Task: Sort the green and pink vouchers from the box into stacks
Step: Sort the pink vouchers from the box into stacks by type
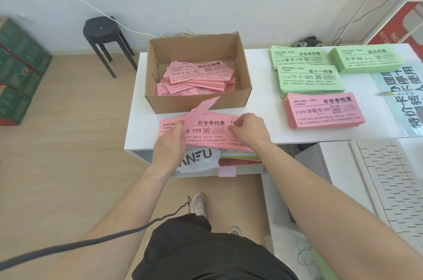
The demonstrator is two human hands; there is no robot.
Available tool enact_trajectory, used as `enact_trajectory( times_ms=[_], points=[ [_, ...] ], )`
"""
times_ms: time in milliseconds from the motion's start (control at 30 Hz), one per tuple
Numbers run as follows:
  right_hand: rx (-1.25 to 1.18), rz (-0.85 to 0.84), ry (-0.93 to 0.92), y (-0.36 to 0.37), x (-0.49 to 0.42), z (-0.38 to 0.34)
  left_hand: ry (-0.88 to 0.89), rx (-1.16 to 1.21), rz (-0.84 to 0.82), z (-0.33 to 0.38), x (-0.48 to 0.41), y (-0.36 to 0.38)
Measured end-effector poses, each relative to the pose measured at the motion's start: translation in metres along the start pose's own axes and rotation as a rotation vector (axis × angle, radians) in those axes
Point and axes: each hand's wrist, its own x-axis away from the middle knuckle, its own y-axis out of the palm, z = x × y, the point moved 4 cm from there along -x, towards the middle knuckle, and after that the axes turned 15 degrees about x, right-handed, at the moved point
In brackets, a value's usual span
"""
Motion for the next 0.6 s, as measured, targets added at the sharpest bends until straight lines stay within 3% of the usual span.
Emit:
enact_trajectory(
  times_ms=[333,600],
  points=[
    [0.057,-0.048,0.101,0.014,0.004,-0.024,-0.024,0.018,-0.013,-0.003,-0.001,-0.004],
    [0.136,0.047,0.143,0.021,0.011,-0.033,-0.020,0.039,-0.016,-0.006,0.001,-0.002]
  ],
)
